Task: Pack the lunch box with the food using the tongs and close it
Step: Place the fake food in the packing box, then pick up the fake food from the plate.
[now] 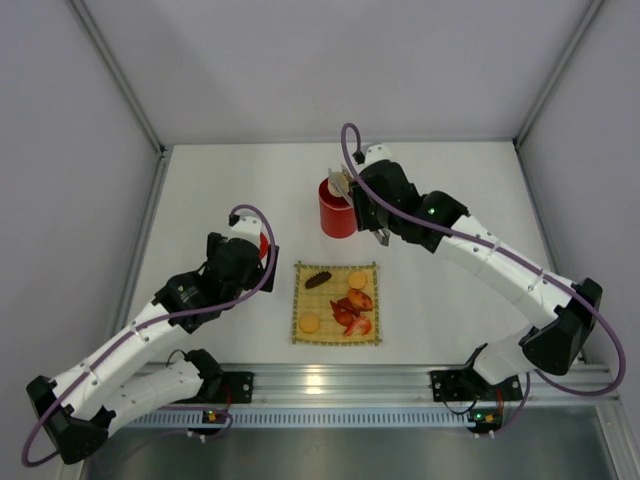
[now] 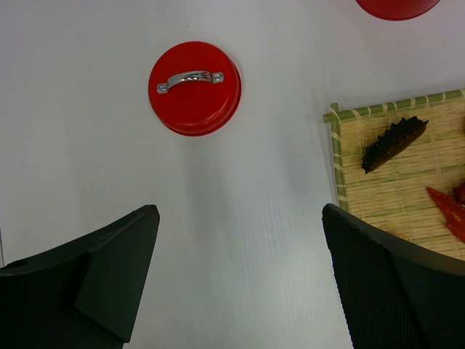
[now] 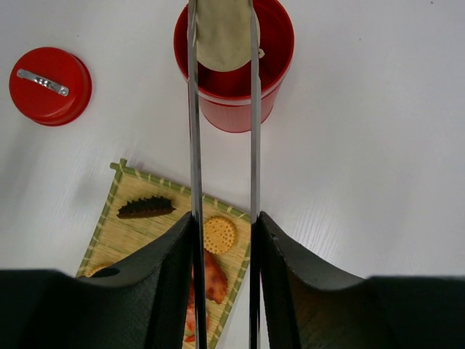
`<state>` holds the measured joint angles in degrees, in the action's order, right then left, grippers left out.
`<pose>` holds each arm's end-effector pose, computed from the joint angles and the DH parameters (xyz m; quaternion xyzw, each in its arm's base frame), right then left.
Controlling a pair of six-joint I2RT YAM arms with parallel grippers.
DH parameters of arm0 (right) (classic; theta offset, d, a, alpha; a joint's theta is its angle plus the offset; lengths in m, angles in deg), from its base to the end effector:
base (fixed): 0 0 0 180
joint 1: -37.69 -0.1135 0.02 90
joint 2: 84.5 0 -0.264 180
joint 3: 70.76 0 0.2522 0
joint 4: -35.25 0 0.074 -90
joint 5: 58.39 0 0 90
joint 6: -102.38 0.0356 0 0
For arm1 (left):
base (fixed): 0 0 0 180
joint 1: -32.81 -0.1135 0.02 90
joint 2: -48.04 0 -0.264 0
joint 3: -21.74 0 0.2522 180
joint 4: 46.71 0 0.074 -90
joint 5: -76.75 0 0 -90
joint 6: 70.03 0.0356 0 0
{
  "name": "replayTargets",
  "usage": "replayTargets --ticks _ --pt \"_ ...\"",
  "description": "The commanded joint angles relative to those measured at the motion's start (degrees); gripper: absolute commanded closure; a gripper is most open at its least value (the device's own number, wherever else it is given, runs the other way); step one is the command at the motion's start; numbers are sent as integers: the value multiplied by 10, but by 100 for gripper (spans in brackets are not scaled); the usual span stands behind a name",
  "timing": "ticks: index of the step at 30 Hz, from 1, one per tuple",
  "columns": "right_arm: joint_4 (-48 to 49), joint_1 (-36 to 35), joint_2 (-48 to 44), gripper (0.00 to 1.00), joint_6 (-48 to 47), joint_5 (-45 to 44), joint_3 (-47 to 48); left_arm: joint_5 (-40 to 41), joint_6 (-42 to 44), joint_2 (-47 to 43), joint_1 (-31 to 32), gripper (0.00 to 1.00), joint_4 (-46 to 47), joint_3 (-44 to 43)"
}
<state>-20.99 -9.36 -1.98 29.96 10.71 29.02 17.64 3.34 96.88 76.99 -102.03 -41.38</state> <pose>0.2204 0.2181 0.3826 -0.1502 0.8782 0.0881 0.4454 0.1343 -0.1050 0.3058 0.1017 0.8783 0.0069 0.4671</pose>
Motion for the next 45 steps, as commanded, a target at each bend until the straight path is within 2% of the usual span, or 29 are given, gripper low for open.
replayTargets --ticks 1,13,22,29,38,45 --pt "51 11 4 62 -4 3 6 -1 -4 -9 0 1 10 3" --pt "28 13 4 47 -7 -5 23 -3 -4 -9 0 1 11 3" --pt "-5 0 -55 49 4 14 15 -3 -3 -9 0 1 11 3" --pt "-22 -95 -148 50 33 -7 -60 -3 -4 -9 0 1 10 3" --pt "-27 -240 -184 52 129 -77 -188 -2 -5 -9 0 1 11 3" --pt "2 -270 -184 53 160 -70 -273 -5 -3 -7 0 1 11 3"
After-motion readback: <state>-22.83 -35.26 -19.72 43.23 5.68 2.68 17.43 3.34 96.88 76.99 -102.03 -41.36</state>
